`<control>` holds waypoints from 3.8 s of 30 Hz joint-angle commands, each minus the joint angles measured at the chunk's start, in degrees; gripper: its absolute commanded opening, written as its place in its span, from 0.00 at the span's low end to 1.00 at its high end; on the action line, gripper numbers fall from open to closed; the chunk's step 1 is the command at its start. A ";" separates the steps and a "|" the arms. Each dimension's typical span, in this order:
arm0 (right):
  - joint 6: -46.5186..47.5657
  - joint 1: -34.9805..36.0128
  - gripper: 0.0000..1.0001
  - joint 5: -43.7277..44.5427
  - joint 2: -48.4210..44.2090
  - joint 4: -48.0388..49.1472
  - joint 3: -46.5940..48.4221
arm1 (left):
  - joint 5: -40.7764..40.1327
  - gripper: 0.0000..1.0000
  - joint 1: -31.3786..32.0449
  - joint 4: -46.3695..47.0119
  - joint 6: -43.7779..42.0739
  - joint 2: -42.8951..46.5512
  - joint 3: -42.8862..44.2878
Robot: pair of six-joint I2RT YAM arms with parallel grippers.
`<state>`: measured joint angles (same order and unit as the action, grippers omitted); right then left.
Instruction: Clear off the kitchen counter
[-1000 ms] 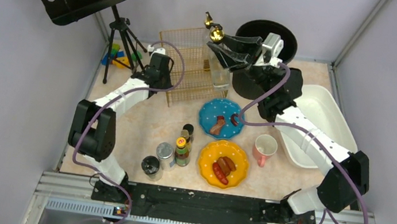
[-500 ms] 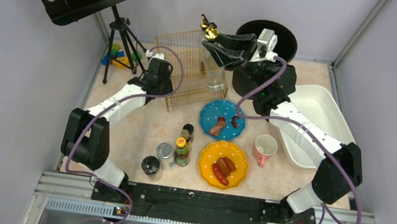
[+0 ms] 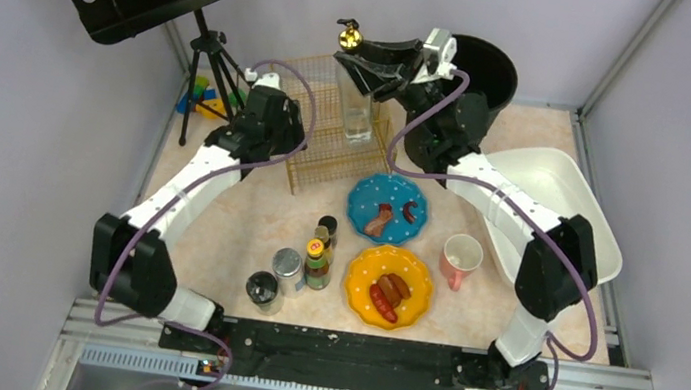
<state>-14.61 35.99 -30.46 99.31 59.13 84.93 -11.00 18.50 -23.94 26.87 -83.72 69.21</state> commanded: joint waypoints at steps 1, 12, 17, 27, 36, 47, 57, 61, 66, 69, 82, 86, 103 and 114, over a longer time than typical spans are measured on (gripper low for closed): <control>0.84 0.14 0.00 3.30 1.97 6.00 7.88 | -3.36 0.68 0.03 0.60 0.64 9.04 2.96; -1.46 0.33 0.00 7.87 16.70 13.01 21.93 | -3.48 0.68 0.04 -7.94 -1.05 22.44 1.96; -1.57 1.04 0.00 8.05 24.18 15.13 30.80 | -3.44 0.68 0.04 -11.91 -3.90 26.93 0.75; 3.18 3.23 0.00 7.10 37.87 12.32 51.51 | -1.65 0.68 0.03 -14.60 -7.25 35.00 -3.64; 7.78 4.41 0.00 7.54 43.23 10.42 58.59 | -4.25 0.68 0.02 -12.09 -6.89 39.17 -8.05; 9.70 4.40 0.00 7.02 47.02 10.86 62.82 | -3.92 0.69 0.04 -4.28 -7.69 48.59 -16.09; 11.31 4.12 0.00 6.45 48.98 13.66 63.04 | -2.74 0.69 0.04 -3.66 -7.78 48.19 -17.11; 11.41 3.85 0.00 6.13 50.47 14.06 64.37 | -2.36 0.69 -0.02 -3.66 -7.67 47.83 -17.17; 11.39 3.27 0.00 5.96 51.64 15.43 64.53 | -2.22 0.69 -0.05 -3.49 -7.78 47.60 -17.25; 11.41 2.96 0.00 5.98 52.11 15.88 64.49 | -2.12 0.69 -0.04 -3.57 -7.95 47.29 -17.23; 9.35 2.48 0.00 7.78 53.18 15.99 63.14 | -1.93 0.68 -0.83 -3.56 -8.23 46.66 -17.31; 7.27 2.43 0.00 10.90 53.28 15.45 61.16 | -2.28 0.68 -0.91 -3.65 -8.24 46.63 -17.42; 1.86 2.59 0.00 17.52 50.27 6.73 53.69 | -2.71 0.68 -1.01 -3.83 -7.98 46.90 -17.62; 5.52 3.44 0.00 17.63 47.56 -9.48 52.33 | -2.45 0.68 -1.39 -3.92 -7.89 47.56 -17.62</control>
<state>-10.17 38.22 -12.80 151.70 53.54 136.44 -13.34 17.58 -30.17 19.35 -36.75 51.94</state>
